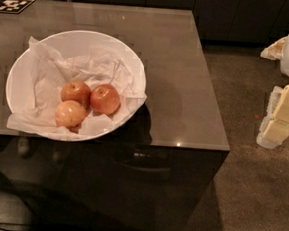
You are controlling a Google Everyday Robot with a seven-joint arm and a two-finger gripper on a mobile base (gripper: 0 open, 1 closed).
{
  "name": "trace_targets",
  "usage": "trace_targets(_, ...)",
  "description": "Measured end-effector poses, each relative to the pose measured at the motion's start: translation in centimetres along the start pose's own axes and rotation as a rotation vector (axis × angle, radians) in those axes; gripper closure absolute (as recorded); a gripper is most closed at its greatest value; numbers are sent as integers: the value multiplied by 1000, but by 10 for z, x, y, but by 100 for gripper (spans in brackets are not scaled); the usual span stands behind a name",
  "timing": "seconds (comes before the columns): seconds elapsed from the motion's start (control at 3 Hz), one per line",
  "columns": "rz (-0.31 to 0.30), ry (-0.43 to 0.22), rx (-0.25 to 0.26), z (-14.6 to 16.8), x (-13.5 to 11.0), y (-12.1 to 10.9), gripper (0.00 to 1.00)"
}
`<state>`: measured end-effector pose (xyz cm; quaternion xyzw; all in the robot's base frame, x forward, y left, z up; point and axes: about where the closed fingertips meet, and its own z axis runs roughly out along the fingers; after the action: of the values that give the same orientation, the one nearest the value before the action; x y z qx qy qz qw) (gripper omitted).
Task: Pick apple from white bowl
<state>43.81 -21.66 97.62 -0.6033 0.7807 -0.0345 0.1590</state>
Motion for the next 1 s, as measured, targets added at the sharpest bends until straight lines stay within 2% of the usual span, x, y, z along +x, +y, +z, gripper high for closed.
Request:
trace_targets(0.33, -4, -2, 3, -2, -2, 0, 0)
trace_targets(1.0, -127, -24, -19, -18, -54, 8, 0)
